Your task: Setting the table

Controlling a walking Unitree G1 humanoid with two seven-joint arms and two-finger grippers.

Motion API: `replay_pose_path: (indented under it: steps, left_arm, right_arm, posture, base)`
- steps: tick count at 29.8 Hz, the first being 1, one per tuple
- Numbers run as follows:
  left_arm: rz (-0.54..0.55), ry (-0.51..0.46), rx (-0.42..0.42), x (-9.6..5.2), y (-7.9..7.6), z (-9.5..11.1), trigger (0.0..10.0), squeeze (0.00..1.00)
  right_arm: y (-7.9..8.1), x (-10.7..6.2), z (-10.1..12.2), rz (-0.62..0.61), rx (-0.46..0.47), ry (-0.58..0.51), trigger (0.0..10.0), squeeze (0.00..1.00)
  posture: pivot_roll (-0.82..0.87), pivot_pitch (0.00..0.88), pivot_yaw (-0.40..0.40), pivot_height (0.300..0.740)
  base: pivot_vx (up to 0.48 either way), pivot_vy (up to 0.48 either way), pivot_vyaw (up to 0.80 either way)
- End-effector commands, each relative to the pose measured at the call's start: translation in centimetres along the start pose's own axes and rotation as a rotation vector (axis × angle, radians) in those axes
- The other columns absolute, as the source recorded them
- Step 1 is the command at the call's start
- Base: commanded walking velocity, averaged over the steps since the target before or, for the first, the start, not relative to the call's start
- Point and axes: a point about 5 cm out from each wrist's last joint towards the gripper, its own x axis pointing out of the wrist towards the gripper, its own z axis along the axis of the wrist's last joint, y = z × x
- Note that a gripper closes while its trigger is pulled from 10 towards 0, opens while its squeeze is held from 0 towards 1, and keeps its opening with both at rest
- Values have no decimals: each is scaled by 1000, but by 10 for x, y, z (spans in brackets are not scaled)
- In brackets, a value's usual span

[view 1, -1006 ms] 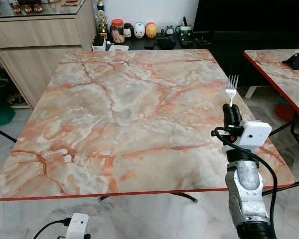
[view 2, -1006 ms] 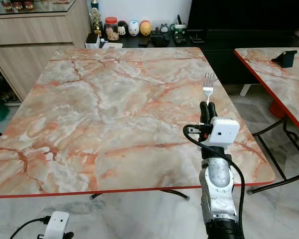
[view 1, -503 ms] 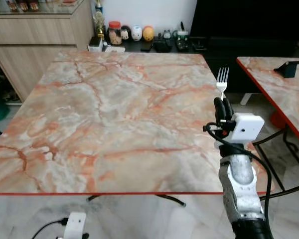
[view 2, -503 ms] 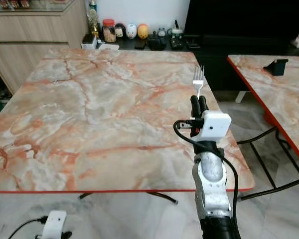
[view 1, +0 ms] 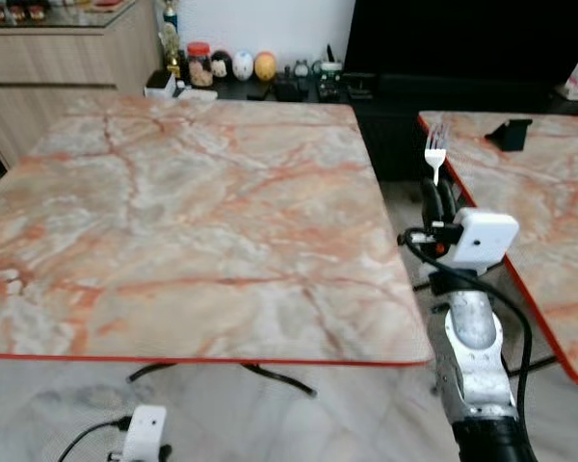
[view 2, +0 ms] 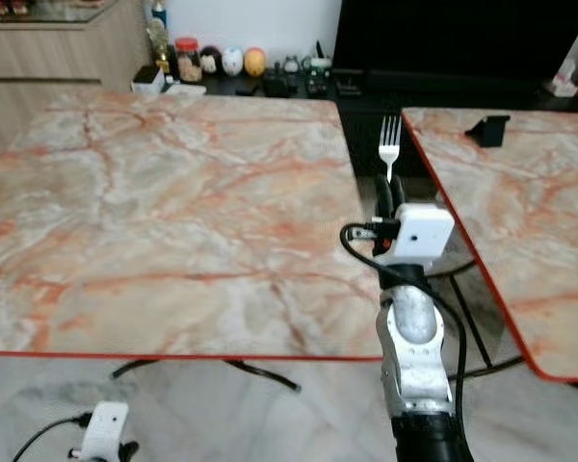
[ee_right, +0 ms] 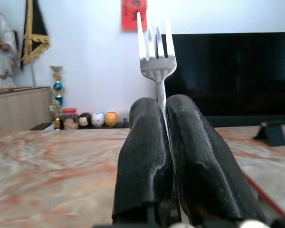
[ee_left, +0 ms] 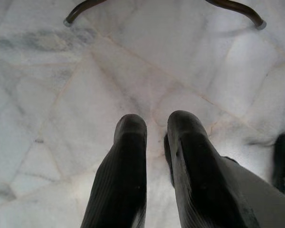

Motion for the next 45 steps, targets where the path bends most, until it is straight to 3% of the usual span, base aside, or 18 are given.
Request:
replay_pose_path:
  steps: [1, 9, 45]
  left_arm:
    - [-21, 6, -1, 1, -8, -1, 10000, 0]
    - [-24, 4, 1, 1, -9, 0, 10000, 0]
    - [-38, 4, 31, 0, -12, -3, 10000, 0]
  right_arm:
    - [-10, 0, 4, -31, -11, -6, 10000, 0]
    - [-14, 5, 12, -55, -12, -42, 10000, 0]
    - [-14, 7, 12, -47, -30, -33, 10000, 0]
  posture:
    - [10, 0, -8, 740]
    - [7, 0, -7, 740]
    - [-10, 0, -10, 740]
  base:
    - [0, -480, 0]
    - [0, -480, 0]
    - [0, -480, 0]
